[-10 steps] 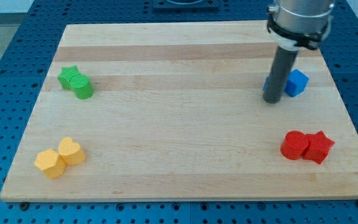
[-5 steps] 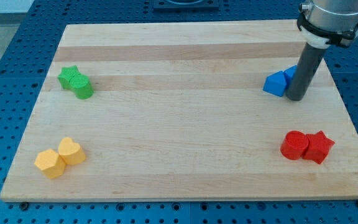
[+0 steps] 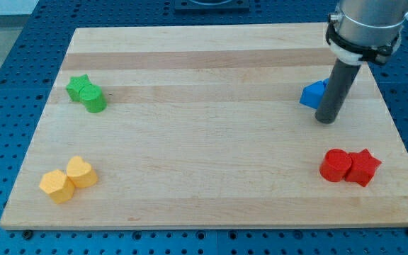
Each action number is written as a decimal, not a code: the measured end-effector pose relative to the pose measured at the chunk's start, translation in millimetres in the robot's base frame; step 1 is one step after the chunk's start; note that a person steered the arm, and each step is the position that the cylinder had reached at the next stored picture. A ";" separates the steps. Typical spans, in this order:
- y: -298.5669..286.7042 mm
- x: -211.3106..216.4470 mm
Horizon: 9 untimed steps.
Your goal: Slightly move the blue blocks up
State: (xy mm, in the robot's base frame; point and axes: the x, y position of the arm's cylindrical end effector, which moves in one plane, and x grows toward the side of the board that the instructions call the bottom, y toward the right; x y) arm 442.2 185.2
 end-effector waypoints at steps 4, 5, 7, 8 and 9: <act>0.0 -15.5; -3.1 -9.5; -45.3 7.5; -64.4 -24.1; -68.8 -63.0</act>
State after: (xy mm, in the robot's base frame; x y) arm 379.2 116.4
